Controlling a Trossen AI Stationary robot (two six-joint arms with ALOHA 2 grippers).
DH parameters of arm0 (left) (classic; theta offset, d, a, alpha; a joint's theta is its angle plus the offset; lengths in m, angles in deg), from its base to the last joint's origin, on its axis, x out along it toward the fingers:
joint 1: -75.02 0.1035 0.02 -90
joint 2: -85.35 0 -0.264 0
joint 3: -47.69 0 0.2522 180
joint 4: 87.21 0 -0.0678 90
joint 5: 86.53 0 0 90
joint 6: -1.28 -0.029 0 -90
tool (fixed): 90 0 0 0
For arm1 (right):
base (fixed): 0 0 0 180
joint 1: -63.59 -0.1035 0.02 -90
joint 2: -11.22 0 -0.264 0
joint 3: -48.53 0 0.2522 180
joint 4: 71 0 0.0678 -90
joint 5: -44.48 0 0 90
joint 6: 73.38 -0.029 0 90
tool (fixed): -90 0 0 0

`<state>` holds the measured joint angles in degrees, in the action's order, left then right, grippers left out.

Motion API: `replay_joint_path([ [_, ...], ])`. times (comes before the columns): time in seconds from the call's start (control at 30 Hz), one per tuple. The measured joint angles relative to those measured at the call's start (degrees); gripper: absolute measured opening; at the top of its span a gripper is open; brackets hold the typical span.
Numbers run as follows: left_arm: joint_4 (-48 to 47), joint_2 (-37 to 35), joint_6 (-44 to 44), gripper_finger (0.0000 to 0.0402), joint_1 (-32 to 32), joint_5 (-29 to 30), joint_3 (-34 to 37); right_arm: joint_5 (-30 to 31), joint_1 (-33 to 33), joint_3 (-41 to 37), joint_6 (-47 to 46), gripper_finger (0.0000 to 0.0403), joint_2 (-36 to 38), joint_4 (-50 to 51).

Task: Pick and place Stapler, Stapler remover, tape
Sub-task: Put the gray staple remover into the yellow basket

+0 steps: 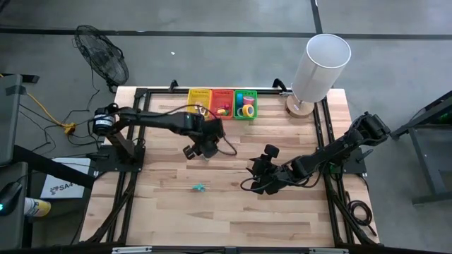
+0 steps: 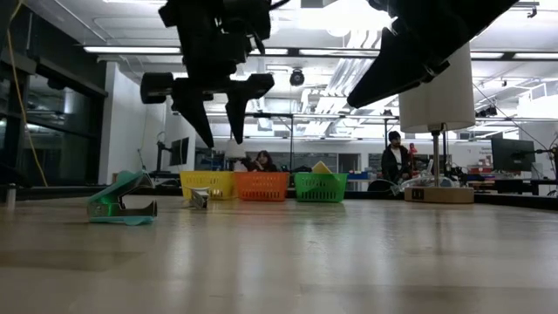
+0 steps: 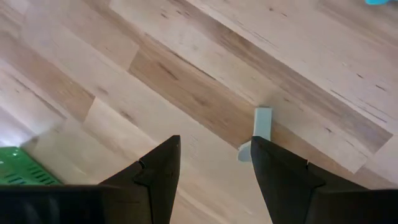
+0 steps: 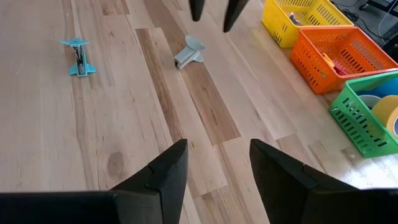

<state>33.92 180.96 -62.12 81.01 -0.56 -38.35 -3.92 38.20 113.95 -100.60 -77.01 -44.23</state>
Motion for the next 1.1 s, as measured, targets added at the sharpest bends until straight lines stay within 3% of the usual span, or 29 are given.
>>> replay_joint_path([
  [0.13,-0.03,0.06,-0.02,0.0191,-2.06,2.46,0.0,-0.01,0.02,0.0,0.0,0.0165,0.0,-0.04],
  [1.1,-1.78,12.61,2.19,0.0191,-2.66,2.05,0.07,-0.21,0.0,0.0,0.02,0.0165,0.0,-0.32],
])
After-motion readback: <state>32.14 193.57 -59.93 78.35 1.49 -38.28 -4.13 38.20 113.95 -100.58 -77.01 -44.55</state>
